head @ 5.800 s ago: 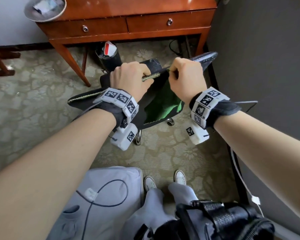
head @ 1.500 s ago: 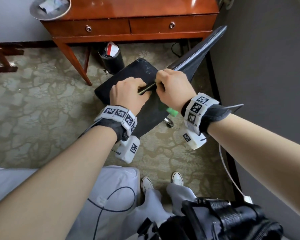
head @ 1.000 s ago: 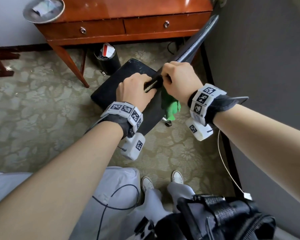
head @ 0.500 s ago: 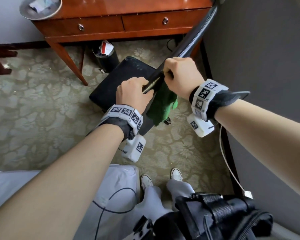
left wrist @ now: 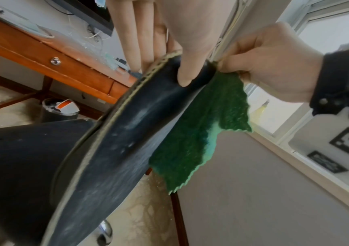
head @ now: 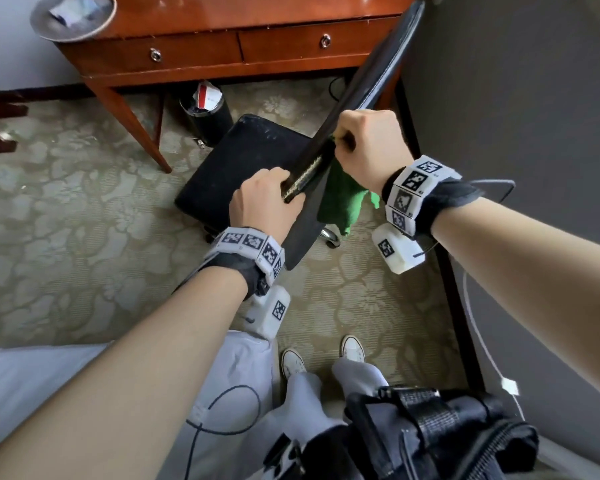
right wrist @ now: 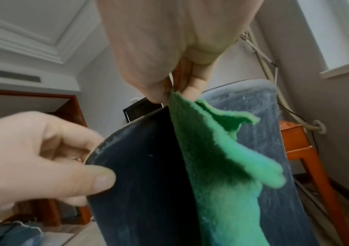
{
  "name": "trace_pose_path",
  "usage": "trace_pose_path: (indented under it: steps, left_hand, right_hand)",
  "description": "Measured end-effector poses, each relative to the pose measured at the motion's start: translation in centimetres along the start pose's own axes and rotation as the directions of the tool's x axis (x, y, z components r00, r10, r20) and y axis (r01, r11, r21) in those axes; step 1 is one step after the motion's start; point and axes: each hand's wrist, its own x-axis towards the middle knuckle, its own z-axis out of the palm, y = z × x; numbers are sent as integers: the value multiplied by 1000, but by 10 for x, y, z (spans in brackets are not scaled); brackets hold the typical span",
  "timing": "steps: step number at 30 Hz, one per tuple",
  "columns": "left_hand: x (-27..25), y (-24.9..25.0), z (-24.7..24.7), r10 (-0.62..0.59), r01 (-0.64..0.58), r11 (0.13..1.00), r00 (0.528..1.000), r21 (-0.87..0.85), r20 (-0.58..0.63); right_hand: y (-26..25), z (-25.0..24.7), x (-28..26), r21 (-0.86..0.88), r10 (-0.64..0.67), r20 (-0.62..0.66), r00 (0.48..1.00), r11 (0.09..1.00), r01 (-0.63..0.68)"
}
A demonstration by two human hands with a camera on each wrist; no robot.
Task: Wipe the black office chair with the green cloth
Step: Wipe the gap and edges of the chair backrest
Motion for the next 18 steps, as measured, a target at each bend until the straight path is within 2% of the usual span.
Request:
trace_pose_path:
  steps: [4, 8, 14, 18]
  left_hand:
    - [-2, 0, 8, -52, 52, 998, 999, 35, 5]
    - [3, 7, 6, -28, 26, 999, 999, 43, 40]
    - [10, 17, 9, -11, 10, 1000, 997, 2, 73]
    - [14, 25, 14, -17, 13, 999, 996, 50, 82]
  right_hand:
    - [-11, 10, -11, 10, -68, 18, 998, 998, 67]
    - [-17, 10, -20, 20, -157, 107, 982, 988, 156]
    - [-2, 4, -13, -6, -75, 37, 996, 997, 75]
    - [-12, 9, -28, 35, -152, 94, 984, 988, 149]
